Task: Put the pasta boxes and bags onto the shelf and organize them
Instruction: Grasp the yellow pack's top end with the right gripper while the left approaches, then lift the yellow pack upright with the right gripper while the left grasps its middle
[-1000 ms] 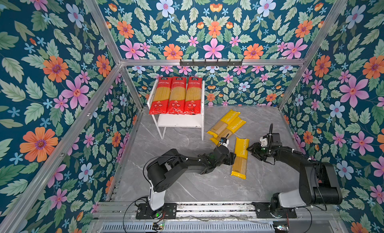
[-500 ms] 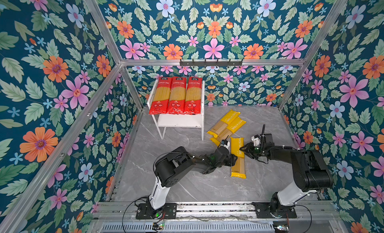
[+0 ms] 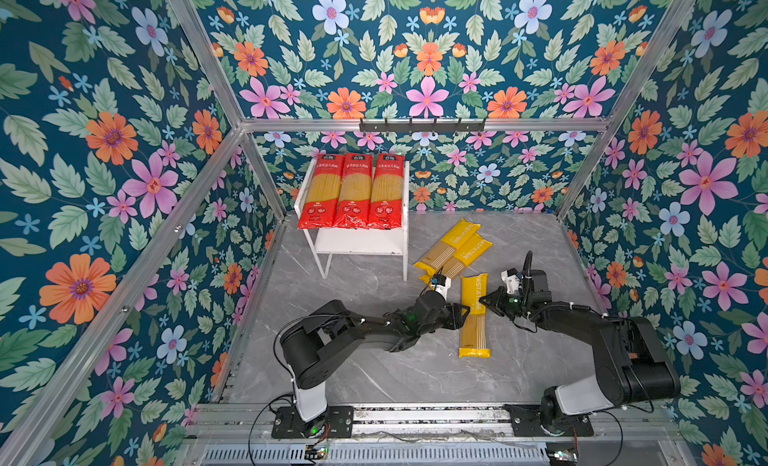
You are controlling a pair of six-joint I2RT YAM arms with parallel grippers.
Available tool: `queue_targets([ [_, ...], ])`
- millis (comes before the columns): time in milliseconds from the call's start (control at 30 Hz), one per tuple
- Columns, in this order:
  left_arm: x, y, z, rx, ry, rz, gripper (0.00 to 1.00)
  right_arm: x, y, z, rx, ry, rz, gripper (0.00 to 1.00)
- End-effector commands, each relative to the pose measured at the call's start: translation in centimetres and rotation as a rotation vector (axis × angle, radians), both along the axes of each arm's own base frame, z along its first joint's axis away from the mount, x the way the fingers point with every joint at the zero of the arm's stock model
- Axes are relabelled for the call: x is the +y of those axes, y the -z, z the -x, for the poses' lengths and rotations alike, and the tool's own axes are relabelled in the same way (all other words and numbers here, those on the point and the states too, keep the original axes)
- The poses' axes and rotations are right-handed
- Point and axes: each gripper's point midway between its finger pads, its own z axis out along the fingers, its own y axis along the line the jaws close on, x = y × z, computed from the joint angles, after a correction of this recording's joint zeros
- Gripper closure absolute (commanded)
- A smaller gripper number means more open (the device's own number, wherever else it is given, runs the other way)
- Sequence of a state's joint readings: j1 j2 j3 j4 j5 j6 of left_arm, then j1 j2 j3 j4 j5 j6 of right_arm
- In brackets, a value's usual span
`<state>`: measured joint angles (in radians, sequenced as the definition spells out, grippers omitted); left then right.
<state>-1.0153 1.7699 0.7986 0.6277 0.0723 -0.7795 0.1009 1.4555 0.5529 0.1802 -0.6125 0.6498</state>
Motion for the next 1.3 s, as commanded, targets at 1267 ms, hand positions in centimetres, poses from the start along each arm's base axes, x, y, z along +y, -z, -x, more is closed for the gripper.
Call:
queue_targets([
  [1267, 2.7, -16.9, 4.5, -0.514, 0.348, 0.624, 0.35, 6.9, -31.7, 8.9, -1.152, -0.403, -0.281, 1.00],
])
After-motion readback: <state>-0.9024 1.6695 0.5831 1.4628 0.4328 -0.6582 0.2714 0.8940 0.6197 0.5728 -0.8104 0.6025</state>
